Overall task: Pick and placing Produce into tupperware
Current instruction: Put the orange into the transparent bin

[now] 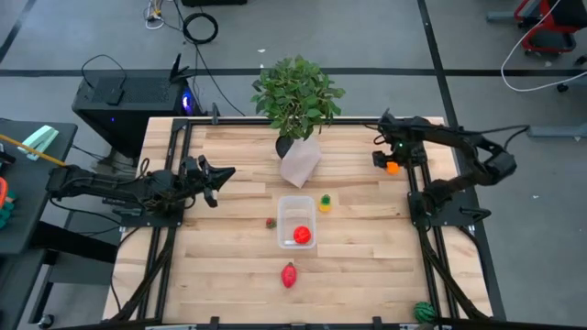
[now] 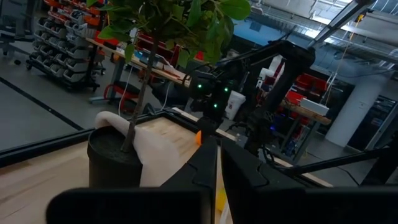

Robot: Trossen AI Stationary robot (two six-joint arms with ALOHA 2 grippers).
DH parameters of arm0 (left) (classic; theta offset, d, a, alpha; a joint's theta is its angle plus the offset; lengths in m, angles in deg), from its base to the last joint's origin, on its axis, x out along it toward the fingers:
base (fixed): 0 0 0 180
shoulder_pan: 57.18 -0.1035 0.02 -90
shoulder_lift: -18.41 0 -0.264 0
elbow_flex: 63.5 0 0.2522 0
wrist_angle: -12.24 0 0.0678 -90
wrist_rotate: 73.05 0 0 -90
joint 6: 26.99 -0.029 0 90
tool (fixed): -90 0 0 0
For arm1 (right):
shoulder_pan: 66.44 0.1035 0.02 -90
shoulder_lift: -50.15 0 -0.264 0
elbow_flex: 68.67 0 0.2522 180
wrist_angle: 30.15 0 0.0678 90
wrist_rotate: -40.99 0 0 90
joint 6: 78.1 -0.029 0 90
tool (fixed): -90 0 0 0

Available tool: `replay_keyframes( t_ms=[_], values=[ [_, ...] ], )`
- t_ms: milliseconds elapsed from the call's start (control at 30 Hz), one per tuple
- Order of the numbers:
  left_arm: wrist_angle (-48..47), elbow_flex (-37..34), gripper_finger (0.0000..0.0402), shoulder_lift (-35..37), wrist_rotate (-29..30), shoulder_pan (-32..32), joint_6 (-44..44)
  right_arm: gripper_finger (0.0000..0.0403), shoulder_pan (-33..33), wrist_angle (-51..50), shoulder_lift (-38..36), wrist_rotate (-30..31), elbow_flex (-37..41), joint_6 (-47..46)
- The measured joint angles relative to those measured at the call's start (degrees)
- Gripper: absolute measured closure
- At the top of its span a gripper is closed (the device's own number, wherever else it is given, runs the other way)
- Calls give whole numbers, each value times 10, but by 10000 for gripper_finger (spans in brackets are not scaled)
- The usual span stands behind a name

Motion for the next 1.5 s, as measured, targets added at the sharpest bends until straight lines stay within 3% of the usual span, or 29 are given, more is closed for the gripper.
replay_keyframes(
  t_ms=[200, 567, 867, 1333, 1500],
  values=[
    [0, 0, 393, 0, 2, 0, 0, 39, 0, 34, -41, 13, 25, -27],
    [0, 0, 372, 0, 2, 0, 0, 54, 0, 53, -27, 10, 27, -43],
    [0, 0, 393, 0, 2, 0, 0, 71, 0, 56, -9, 8, 27, -45],
    [0, 0, 374, 0, 2, 0, 0, 147, 0, 68, -10, 11, 26, -41],
    [0, 0, 388, 0, 1, 0, 0, 146, 0, 68, -12, 3, 26, -38]
  ],
)
